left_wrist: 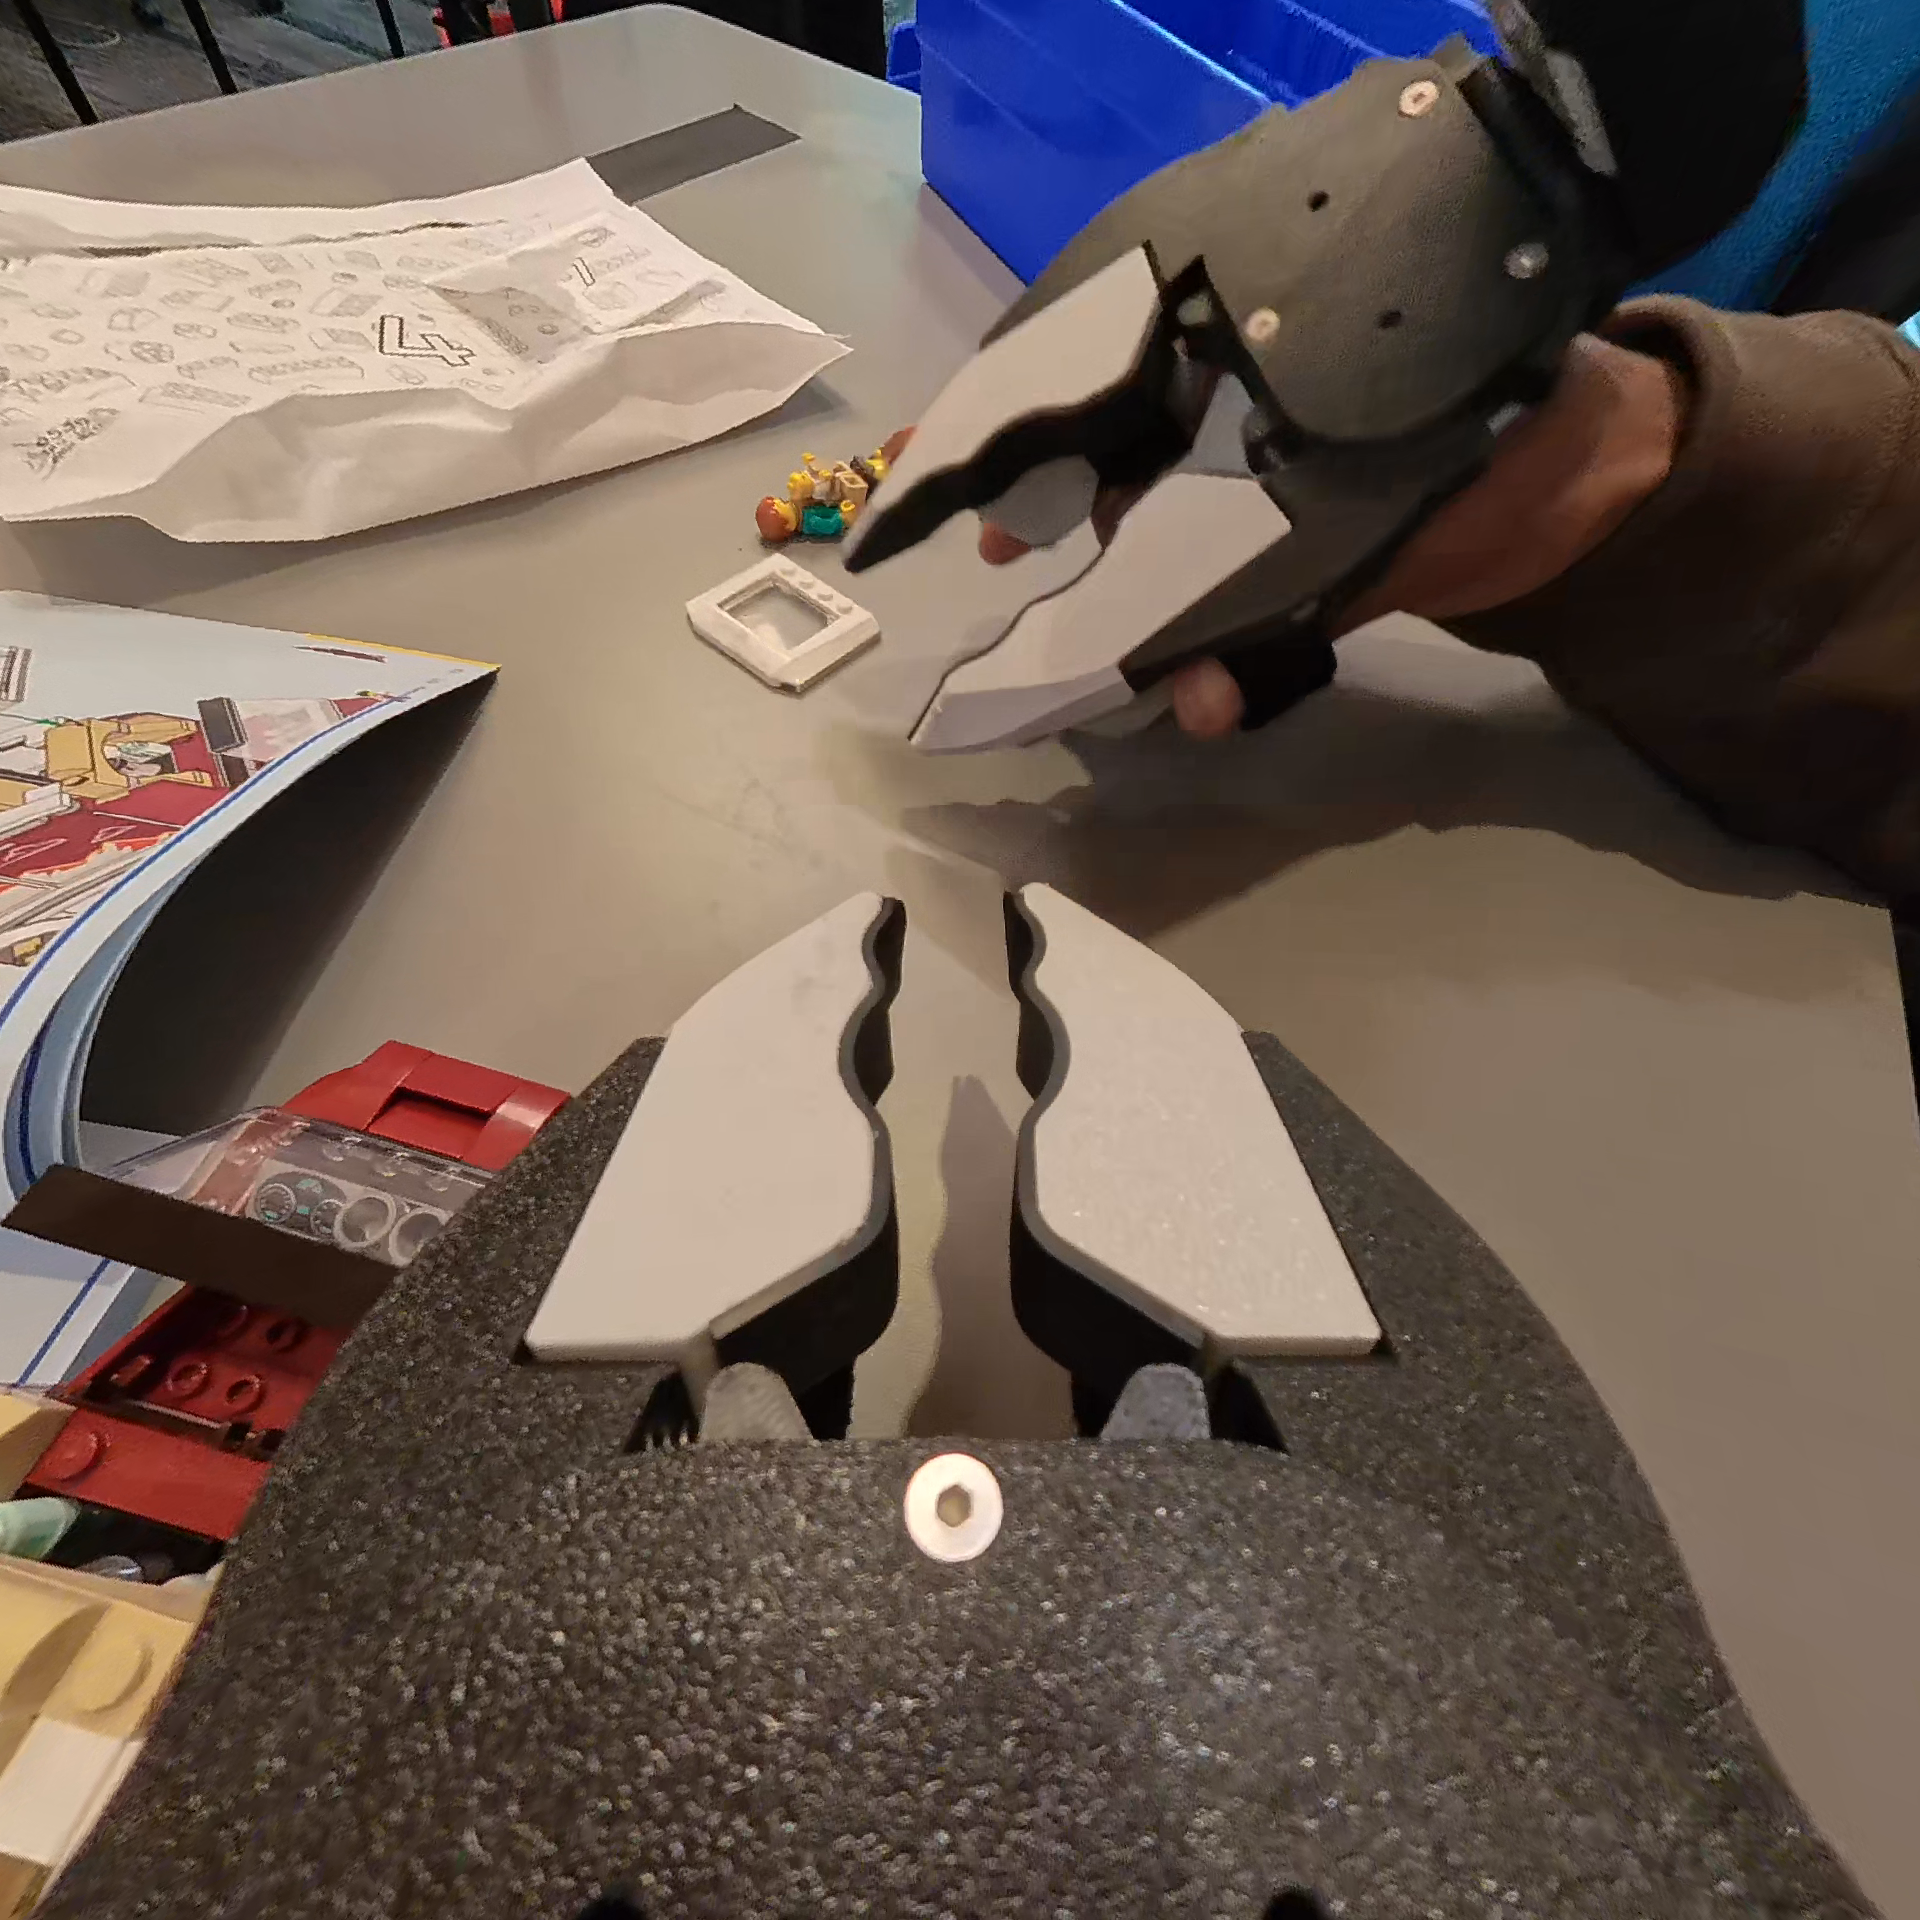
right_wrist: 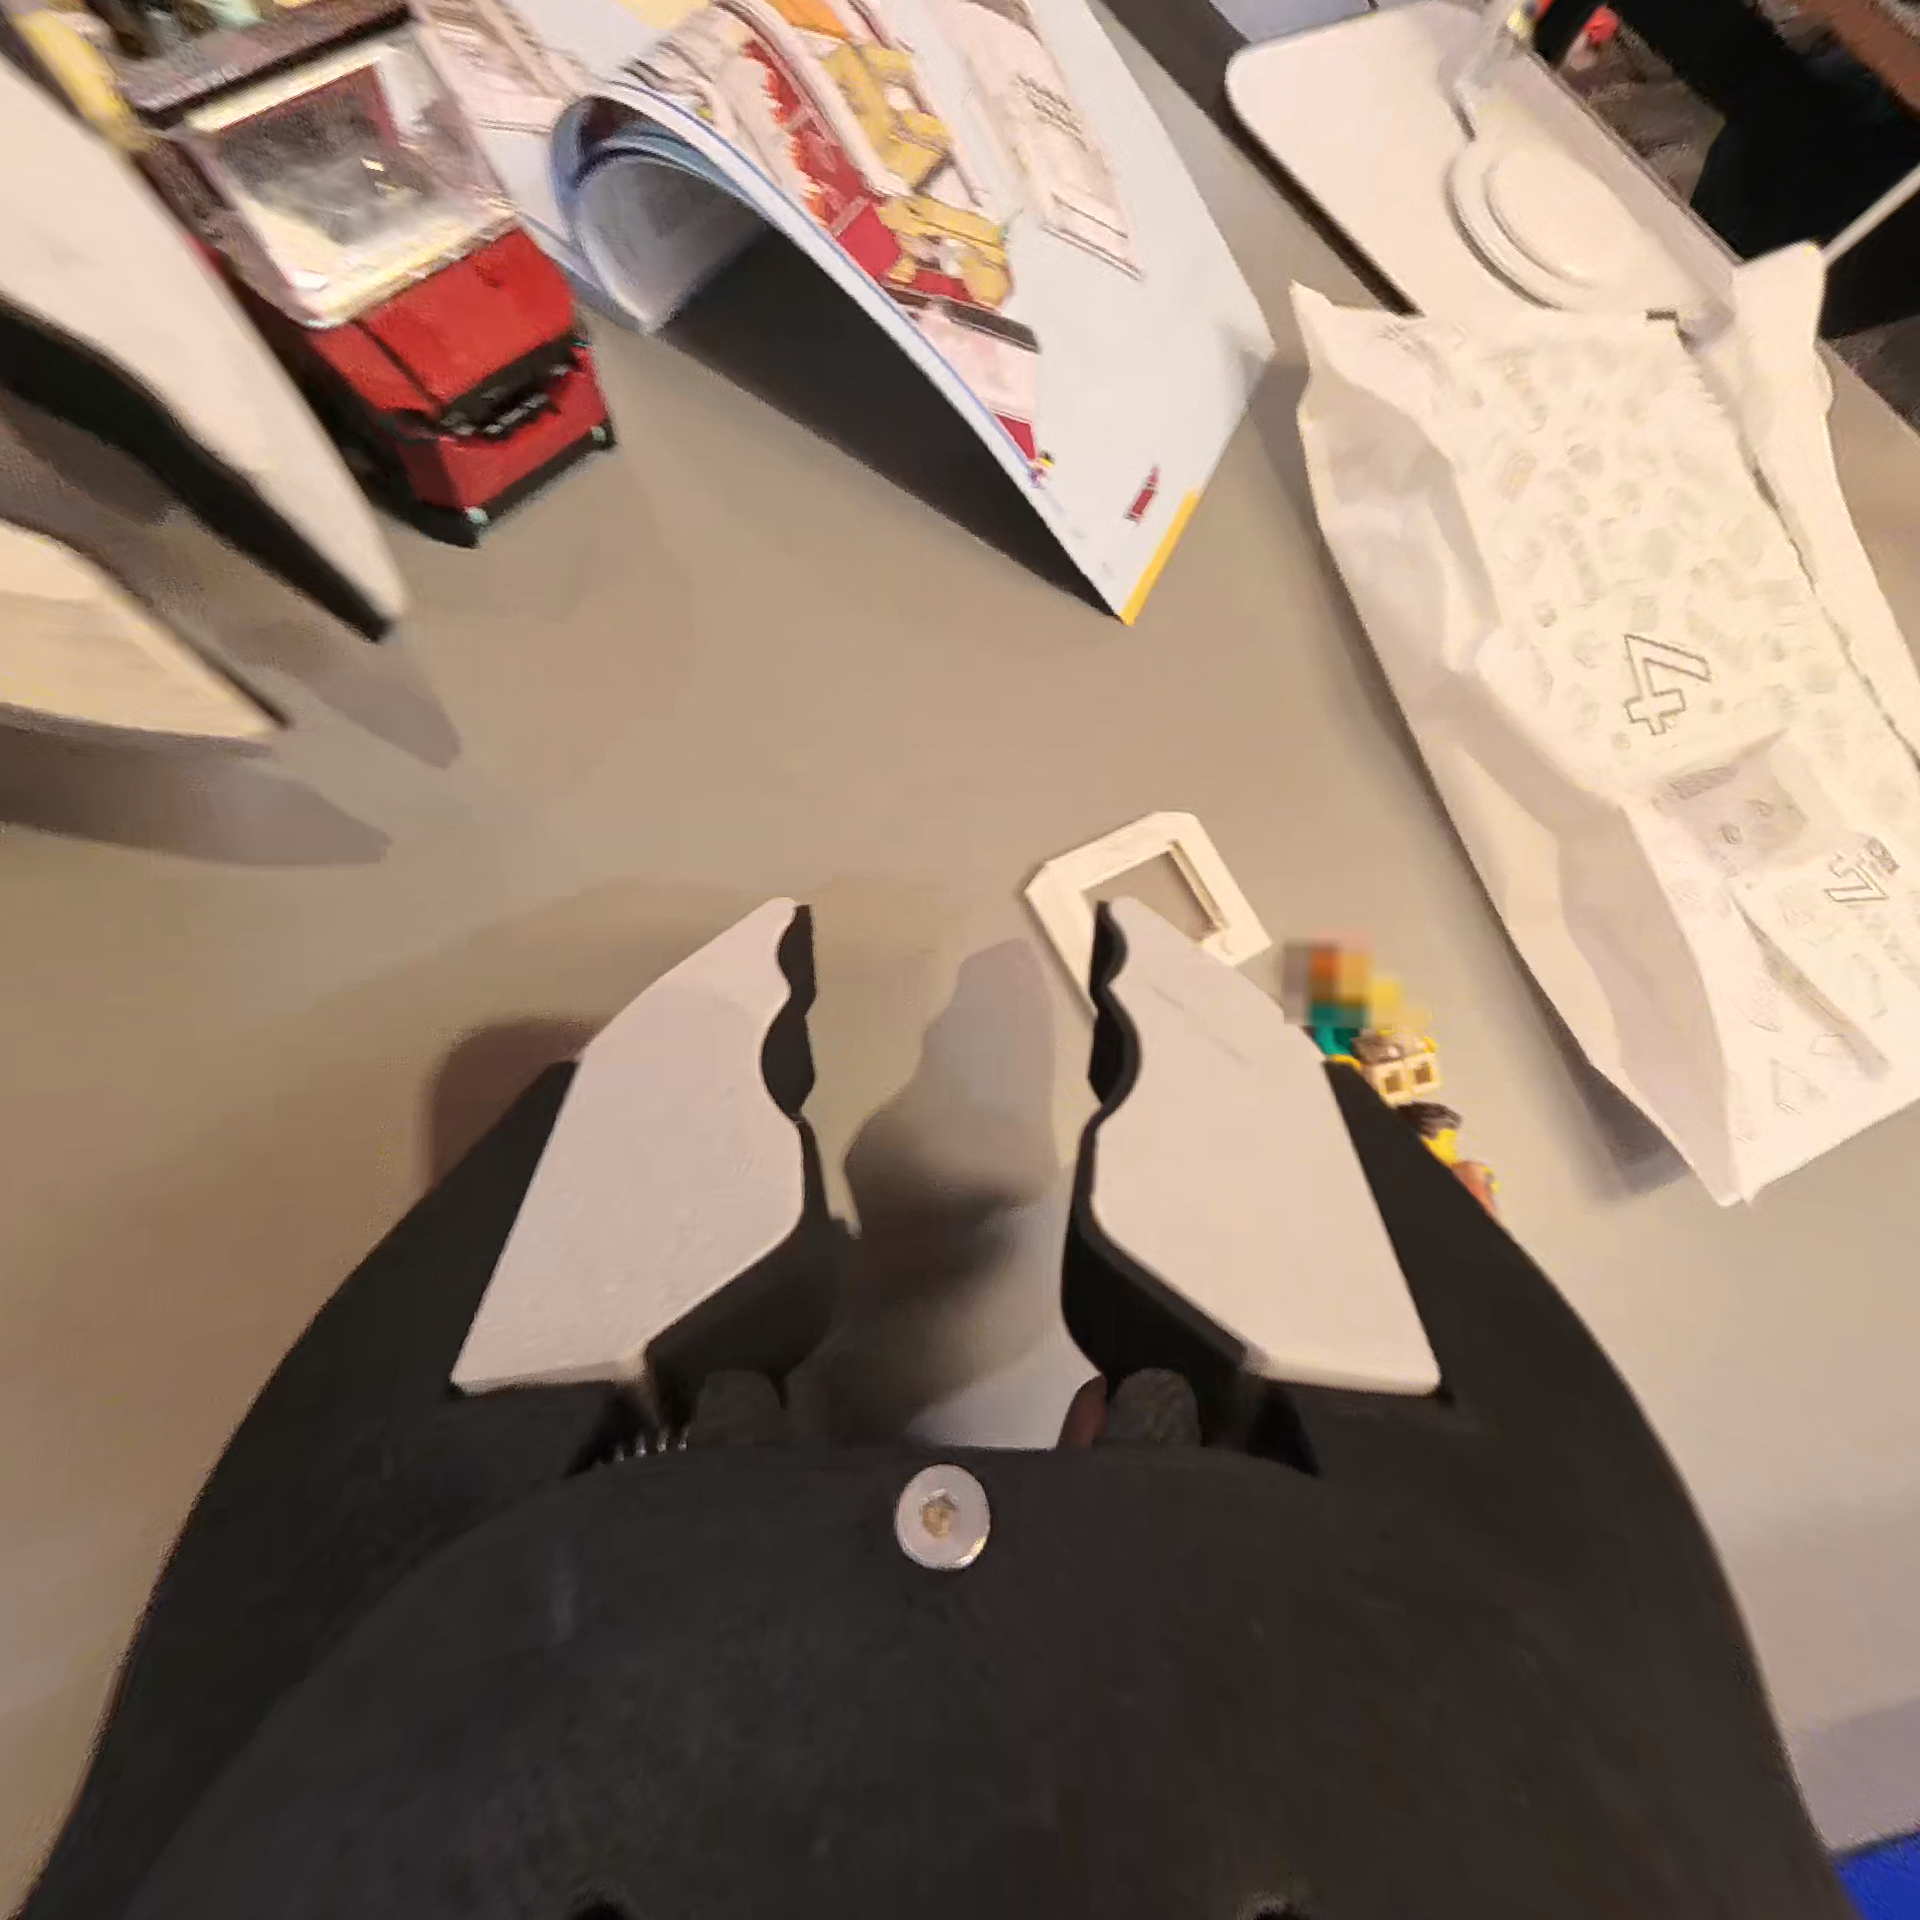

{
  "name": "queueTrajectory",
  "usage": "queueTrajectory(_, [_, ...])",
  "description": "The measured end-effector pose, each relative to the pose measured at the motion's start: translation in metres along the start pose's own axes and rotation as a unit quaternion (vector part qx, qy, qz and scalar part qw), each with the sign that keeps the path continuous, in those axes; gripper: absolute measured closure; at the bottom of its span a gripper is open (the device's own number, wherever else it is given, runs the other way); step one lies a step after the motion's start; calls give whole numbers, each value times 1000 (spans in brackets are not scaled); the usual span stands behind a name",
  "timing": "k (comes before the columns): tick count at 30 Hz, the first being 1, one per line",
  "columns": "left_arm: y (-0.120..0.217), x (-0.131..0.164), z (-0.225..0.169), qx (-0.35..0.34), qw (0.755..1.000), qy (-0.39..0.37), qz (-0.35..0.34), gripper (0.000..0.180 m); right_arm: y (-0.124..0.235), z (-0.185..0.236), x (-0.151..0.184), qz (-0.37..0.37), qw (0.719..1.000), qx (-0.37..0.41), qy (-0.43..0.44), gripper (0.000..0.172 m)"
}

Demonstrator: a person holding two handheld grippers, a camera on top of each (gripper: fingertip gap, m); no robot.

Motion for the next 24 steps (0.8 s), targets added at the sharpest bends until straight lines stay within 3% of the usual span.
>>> queueTrajectory(3, [-2,1,-3,3,1000,-7,4,161,-2,-17,4,33,999,-20,19,107])
queueTrajectory(6, [-3,1,-5,1,1000,-16,7,161,-7,-33,11,125,991,-38,29,108])
queueTrajectory(11, [-1,2,-5,-2,1000,-17,6,161,-20,-40,10,180,982,-44,-26,112])
queueTrajectory(15, [1,1,-7,5,1000,-15,3,161,-33,-41,6,182,979,-68,-56,113])
queueTrajectory(20, [2,2,-10,10,1000,-19,2,161,-40,-19,-12,139,979,-150,-8,107])
queueTrajectory(24, [3,1,-10,11,1000,-14,-1,161,-34,-18,-18,121,985,-120,-17,107])
Point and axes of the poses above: each gripper's, where its closed fingertips meet, y back along the fingers, x out of its underside, z = x × y across the jaws, the point moved 6 cm from there along y, back along the fingers, and after that the axes turned 9 degrees about y, right-handed, at the moved point
